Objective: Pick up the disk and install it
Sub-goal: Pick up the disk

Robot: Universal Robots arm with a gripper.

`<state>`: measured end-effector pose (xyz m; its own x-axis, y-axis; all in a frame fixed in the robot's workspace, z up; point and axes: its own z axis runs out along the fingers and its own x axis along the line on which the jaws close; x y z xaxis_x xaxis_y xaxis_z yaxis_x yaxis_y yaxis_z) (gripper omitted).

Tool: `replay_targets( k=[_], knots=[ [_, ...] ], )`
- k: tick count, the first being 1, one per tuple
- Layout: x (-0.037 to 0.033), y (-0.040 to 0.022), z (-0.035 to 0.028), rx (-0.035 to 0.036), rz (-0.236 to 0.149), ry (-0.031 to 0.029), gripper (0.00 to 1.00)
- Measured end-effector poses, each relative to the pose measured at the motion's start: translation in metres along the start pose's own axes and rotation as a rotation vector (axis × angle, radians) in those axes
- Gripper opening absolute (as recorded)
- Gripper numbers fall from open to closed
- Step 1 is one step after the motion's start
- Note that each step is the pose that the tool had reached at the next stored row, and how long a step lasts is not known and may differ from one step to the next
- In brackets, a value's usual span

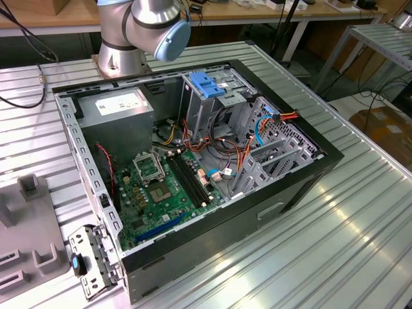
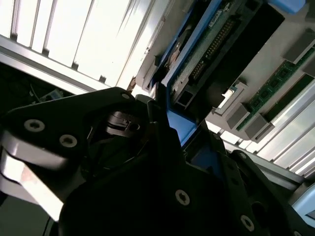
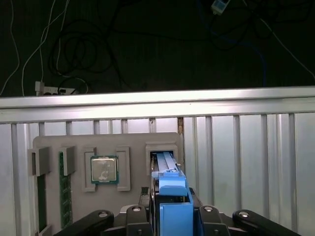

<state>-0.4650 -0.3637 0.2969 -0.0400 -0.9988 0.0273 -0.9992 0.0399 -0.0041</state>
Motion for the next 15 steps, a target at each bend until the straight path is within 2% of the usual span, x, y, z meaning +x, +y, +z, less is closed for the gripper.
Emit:
replay_targets(
  k=[1, 3, 7, 10, 15],
  knots=[
    [0.0, 0.0, 0.0, 0.0, 0.0, 0.0, 0.37],
    [0.0, 0.0, 0.0, 0.0009, -0.031, -0.0002, 0.37],
    [0.0, 0.0, 0.0, 0.0009, -0.03, -0.0002, 0.37],
    [0.0, 0.0, 0.0001, 0.0001, -0.009, -0.0001, 0.37],
    [0.0, 0.0, 0.0002, 0.0002, -0.008, -0.0001, 0.37]
  ],
)
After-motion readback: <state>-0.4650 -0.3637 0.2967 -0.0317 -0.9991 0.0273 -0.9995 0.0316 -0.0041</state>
